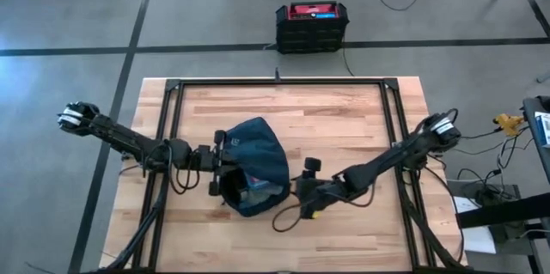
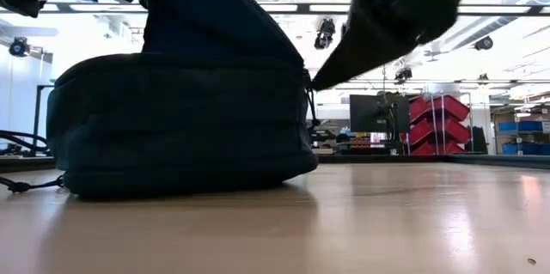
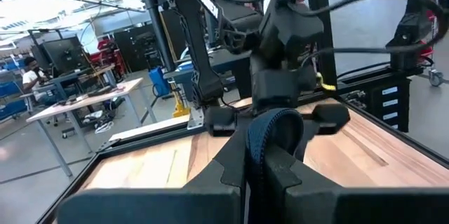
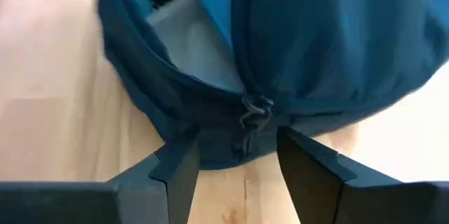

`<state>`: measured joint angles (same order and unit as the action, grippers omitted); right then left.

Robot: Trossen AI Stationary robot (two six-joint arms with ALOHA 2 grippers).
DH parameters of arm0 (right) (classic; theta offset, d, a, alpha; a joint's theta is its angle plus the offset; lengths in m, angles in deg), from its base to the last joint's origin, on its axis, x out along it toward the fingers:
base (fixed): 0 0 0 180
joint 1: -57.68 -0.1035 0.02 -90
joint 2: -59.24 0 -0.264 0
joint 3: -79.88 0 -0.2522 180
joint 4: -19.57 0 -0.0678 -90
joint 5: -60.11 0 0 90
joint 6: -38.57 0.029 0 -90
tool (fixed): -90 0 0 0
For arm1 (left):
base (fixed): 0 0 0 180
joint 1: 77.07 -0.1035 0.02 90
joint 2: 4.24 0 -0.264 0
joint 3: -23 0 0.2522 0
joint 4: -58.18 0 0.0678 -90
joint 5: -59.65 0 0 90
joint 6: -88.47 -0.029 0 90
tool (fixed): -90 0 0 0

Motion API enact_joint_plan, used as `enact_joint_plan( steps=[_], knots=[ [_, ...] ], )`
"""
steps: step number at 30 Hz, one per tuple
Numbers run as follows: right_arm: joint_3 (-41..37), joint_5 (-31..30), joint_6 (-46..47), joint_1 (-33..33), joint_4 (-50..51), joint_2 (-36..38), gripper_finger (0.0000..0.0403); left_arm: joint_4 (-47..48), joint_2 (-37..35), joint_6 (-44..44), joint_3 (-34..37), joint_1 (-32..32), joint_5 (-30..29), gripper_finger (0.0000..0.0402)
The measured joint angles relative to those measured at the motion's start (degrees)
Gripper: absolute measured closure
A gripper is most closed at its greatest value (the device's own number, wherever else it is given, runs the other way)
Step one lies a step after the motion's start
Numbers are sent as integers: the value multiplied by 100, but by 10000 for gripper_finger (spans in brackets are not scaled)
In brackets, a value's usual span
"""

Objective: Unpack backpack
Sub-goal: Open the dark blue backpack

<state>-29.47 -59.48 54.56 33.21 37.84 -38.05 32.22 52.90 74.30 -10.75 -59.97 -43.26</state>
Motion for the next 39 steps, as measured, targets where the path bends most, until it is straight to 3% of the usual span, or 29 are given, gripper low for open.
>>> enact_joint_plan(
  steps=[6, 13, 17, 20, 25, 29, 32, 35, 39],
  knots=[
    [-2, -87, 93, 140, -279, -237, 260, -11, -4, 27, -2, 56, 66, 401],
    [-2, -339, -507, 162, -296, -222, 391, 11, -9, 95, 21, 355, 94, 401],
    [-2, -636, -683, 131, -175, -183, 400, 31, -13, -96, 108, 322, -68, 401],
    [-1, -103, -1024, 2, -242, -165, 401, -52, 70, -170, 193, -37, -199, 401],
    [2, 834, -1203, -38, -1171, -409, 402, -656, 526, -14, 203, -1071, 751, 401],
    [4, 929, -1622, 8, -2297, -847, 402, -1340, 1203, 233, 18, -1762, 1932, 402],
    [119, 902, -1685, 134, -2614, -1124, 403, -1386, 1603, 240, -422, -1851, 2399, 402],
    [251, 741, -1544, 250, -2596, -1286, 403, -773, 1684, 156, -927, -1808, 2446, 402],
    [277, 268, -1442, 273, -2421, -1320, 403, 1718, 1169, 28, -1719, -1754, 2438, 392]
  ],
)
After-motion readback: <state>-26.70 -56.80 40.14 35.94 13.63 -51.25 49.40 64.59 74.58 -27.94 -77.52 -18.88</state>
